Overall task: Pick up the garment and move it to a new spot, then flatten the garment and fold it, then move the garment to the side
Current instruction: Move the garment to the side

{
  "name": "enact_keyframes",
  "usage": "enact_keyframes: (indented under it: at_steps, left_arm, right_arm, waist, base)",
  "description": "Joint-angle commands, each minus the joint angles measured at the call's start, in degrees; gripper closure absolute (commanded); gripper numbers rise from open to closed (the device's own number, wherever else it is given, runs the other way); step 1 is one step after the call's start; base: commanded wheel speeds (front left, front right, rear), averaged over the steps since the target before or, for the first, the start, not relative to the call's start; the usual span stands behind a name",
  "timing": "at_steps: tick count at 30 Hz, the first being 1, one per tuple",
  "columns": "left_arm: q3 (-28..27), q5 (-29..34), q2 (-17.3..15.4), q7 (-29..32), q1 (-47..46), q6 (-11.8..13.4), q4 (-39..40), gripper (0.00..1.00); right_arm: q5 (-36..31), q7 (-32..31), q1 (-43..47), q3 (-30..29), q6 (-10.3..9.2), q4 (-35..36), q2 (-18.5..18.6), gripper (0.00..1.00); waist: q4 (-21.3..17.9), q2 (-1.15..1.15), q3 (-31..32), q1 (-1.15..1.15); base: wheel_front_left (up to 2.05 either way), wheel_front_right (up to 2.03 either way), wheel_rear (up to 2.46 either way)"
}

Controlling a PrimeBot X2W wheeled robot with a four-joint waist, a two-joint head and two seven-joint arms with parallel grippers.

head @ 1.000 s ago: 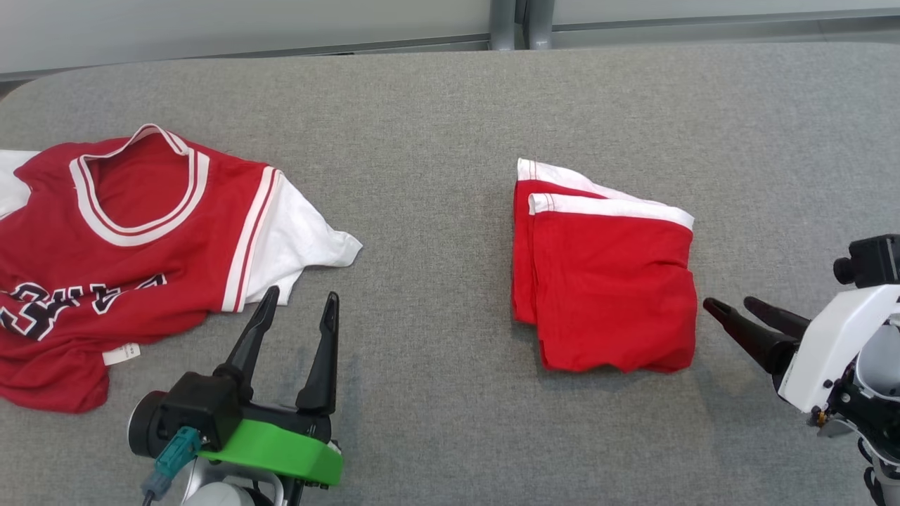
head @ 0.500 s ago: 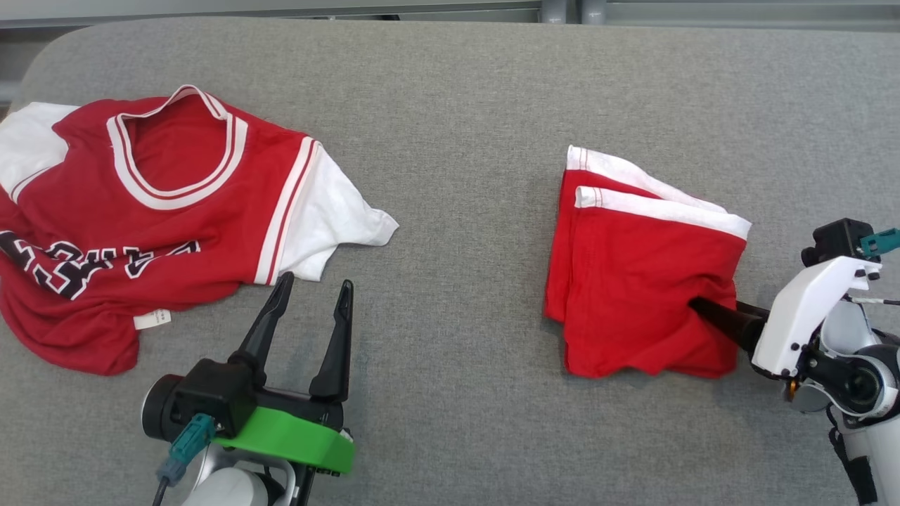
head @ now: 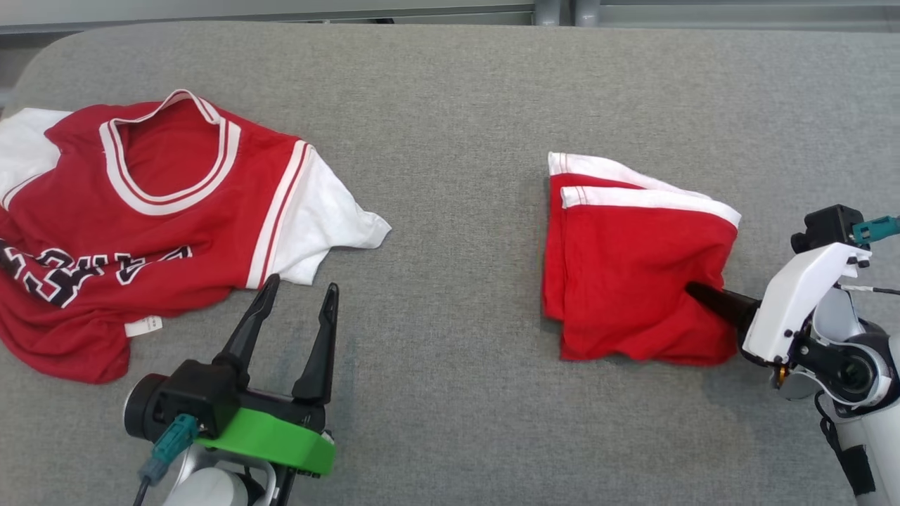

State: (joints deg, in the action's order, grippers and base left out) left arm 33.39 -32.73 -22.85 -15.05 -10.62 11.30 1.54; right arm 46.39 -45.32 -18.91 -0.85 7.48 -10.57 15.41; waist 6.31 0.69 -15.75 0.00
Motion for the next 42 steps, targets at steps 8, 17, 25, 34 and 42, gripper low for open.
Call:
enact_keyframes:
  at_steps: [8,17,25,34,42]
  left_arm:
    - [-4.8,1.5,-2.3,-0.2,1.6,-4.4,-1.6,0.00]
    - [-9.1,3.3,-0.4,-0.2,3.1,-6.7,-2.9,0.00]
    - [-10.6,5.3,0.8,-0.2,1.3,-8.3,-2.8,0.00]
    - [-11.0,6.4,0.9,-0.1,0.3,-9.2,-2.9,0.00]
    - [-10.8,6.6,0.4,-0.1,-0.6,-9.6,-3.1,0.00]
  right_arm:
    - [-1.9,3.0,4.7,-1.9,0.02,-1.0,6.3,1.00]
    - [-9.0,4.5,1.4,-1.1,-0.01,-4.0,13.0,1.00]
    - [-16.2,7.9,-5.5,1.8,-0.01,-7.5,18.1,1.00]
    - [-21.7,12.9,-13.0,0.8,-0.02,-14.8,22.5,1.00]
    - [-26.0,17.2,-14.4,-2.6,-0.01,-20.8,24.9,1.00]
  waist:
    - [-5.9,-0.69,-1.0,0.00]
    - [-6.6,-0.69,-2.1,0.00]
    - [-8.7,-0.69,-4.5,0.00]
    - [-9.8,-0.69,-7.2,0.00]
    - [-9.3,-0.69,-7.9,0.00]
  base:
    - [0.00,0.00,0.00]
    - [0.00,0.00,0.00]
    - [0.00,0.00,0.00]
    - [0.00,0.00,0.00]
    - [0.00,0.00,0.00]
